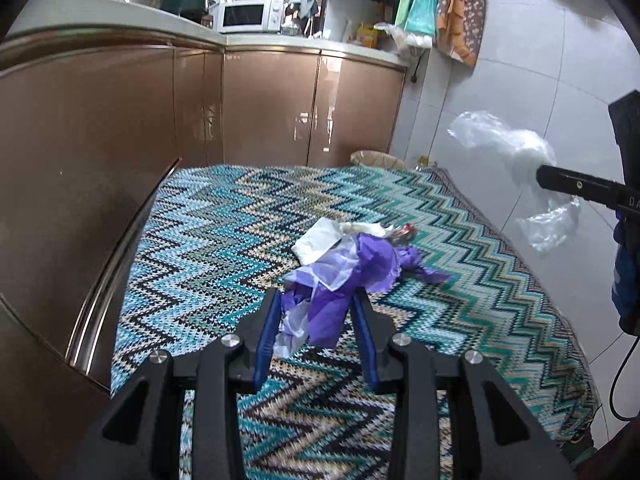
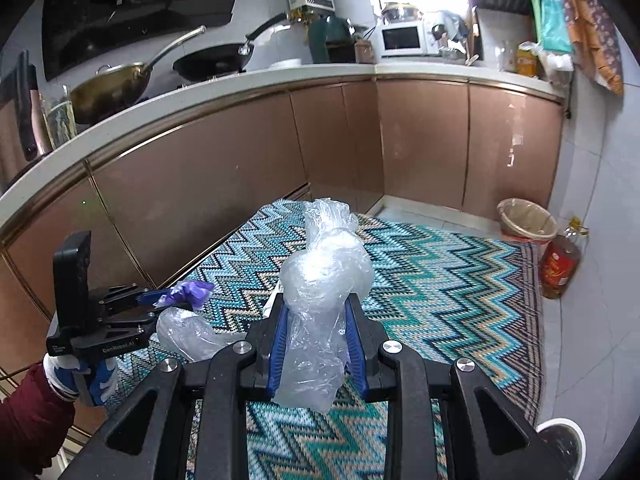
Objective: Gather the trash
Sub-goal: 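Carry the purple glove and clear bag with both tools over the bin, then open both tools to drop the glove and clear bag into the bin, then move both empty tools back toward the white tissue and glove on the cloth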
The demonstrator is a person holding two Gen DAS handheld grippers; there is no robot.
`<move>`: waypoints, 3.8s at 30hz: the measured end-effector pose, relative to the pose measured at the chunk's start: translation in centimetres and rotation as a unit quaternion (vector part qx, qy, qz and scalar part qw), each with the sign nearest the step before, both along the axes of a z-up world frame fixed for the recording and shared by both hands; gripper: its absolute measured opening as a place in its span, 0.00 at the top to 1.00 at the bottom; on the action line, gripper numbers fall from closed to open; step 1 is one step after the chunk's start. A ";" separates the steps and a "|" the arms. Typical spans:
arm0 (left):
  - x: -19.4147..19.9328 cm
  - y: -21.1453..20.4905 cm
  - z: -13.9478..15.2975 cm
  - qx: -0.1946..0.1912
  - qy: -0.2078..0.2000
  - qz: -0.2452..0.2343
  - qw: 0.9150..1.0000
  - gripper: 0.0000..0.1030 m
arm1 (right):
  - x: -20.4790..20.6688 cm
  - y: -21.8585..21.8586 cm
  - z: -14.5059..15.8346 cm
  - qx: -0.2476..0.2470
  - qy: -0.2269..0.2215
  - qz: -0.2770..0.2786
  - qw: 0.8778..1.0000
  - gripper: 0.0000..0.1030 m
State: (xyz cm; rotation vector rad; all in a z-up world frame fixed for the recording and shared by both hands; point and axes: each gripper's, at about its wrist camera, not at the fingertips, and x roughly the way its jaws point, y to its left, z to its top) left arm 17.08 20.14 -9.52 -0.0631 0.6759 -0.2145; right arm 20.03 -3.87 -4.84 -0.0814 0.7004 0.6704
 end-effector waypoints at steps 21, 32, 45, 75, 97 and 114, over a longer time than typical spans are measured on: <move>-6.3 -3.2 4.3 -0.033 -0.047 -0.009 0.998 0.68 | -8.3 -6.8 3.8 0.033 -0.049 -0.052 0.997 0.75; -5.4 -8.8 6.0 -0.033 -0.041 -0.031 0.998 0.68 | -9.8 -14.1 3.8 0.073 -0.061 -0.107 0.990 0.75; 0.0 -26.4 5.7 0.003 0.014 -0.159 0.987 0.68 | -9.9 -27.8 -0.5 0.089 -0.049 -0.233 0.967 0.75; 11.1 -54.2 -8.8 0.060 0.183 -0.285 0.939 0.67 | -1.3 -43.3 -13.9 0.038 0.096 -0.364 0.926 0.73; 11.2 -53.8 -8.5 0.043 0.192 -0.271 0.942 0.55 | -2.9 -44.5 -13.9 0.028 0.112 -0.398 0.910 0.58; 3.3 -41.7 2.9 0.040 0.025 -0.186 0.981 0.55 | -6.8 -34.8 -4.9 0.021 0.027 -0.340 0.940 0.49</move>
